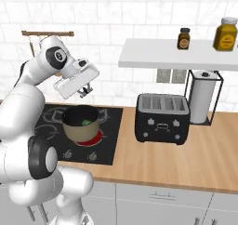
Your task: Put the broccoli and lemon wedge in the pot. Retrieve the spatula and lightly stir the vegetables in the pot.
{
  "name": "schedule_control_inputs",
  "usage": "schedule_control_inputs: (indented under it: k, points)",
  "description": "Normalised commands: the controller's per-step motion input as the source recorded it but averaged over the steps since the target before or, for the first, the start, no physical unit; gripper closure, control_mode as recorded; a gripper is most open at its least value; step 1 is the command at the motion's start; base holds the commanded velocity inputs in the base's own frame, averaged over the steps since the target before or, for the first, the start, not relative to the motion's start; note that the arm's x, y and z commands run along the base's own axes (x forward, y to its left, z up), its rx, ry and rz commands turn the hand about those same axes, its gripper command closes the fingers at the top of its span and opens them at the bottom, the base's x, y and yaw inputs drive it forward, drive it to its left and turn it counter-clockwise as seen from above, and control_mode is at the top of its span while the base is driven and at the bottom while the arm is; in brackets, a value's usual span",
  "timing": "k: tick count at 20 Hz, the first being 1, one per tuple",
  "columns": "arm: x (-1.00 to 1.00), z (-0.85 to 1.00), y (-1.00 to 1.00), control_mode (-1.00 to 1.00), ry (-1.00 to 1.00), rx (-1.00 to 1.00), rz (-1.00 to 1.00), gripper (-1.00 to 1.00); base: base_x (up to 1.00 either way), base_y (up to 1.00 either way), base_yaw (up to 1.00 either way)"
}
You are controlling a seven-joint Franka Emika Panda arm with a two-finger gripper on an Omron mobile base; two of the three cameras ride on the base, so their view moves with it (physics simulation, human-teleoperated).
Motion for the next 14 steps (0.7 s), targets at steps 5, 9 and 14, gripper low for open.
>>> schedule_control_inputs:
  k: [5,9,14]
  points:
    - [0.02,0.00,0.00,-1.00,0.11,0.00,0.19,1.00,0.00,0.00,0.00]
    - [0.06,0.00,0.07,-1.00,0.10,-0.02,0.32,1.00,0.00,0.00,0.00]
    - [0.01,0.00,0.05,-1.00,0.00,-0.04,0.36,1.00,0.00,0.00,0.00]
